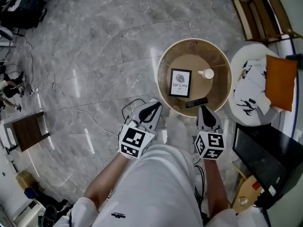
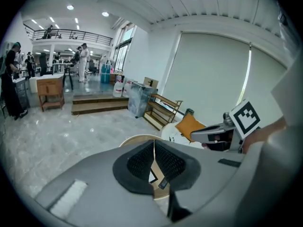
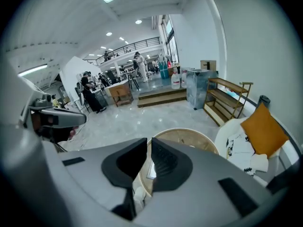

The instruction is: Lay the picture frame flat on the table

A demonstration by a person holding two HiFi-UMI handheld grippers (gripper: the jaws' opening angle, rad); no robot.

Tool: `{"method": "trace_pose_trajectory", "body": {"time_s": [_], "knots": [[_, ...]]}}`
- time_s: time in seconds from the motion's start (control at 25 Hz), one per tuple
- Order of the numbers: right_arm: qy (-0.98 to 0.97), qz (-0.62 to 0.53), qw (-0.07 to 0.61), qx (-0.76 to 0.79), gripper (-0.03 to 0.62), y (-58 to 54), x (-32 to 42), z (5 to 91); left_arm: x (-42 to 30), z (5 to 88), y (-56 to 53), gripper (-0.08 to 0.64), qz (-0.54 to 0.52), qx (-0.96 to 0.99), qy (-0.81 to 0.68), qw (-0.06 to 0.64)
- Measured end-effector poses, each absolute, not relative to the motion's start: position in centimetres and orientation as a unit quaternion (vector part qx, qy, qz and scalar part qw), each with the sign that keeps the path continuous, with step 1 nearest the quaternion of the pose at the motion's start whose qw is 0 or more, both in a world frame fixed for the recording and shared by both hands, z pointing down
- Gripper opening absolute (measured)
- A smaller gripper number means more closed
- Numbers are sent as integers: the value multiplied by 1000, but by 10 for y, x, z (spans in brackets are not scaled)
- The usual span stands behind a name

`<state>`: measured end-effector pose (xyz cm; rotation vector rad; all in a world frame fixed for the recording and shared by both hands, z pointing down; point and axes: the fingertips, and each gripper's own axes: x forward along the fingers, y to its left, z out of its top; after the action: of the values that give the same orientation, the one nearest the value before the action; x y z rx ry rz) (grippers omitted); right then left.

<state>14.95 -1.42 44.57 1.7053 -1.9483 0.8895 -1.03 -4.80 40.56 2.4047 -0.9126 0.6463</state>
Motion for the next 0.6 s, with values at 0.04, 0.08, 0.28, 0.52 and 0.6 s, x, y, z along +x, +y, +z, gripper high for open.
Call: {"method": "trace_pose_trajectory", "body": {"time_s": [0.04, 0.08, 0.28, 0.52, 0.6], "knots": [[-700, 314, 195, 611, 25, -13, 149, 435, -11, 399, -49, 9, 233, 881, -335, 240], [-702, 312, 188, 611, 25, -12, 148, 425, -13, 393, -51, 10, 228, 882, -337, 238], [-717, 291, 169, 610, 25, -3, 143, 385, -15, 362, -52, 10, 203, 889, -344, 226], [-721, 265, 156, 621, 25, 7, 150, 348, -12, 330, -49, 9, 203, 905, -324, 188], [-720, 260, 152, 625, 25, 11, 154, 341, -10, 321, -48, 9, 196, 908, -320, 185]]}}
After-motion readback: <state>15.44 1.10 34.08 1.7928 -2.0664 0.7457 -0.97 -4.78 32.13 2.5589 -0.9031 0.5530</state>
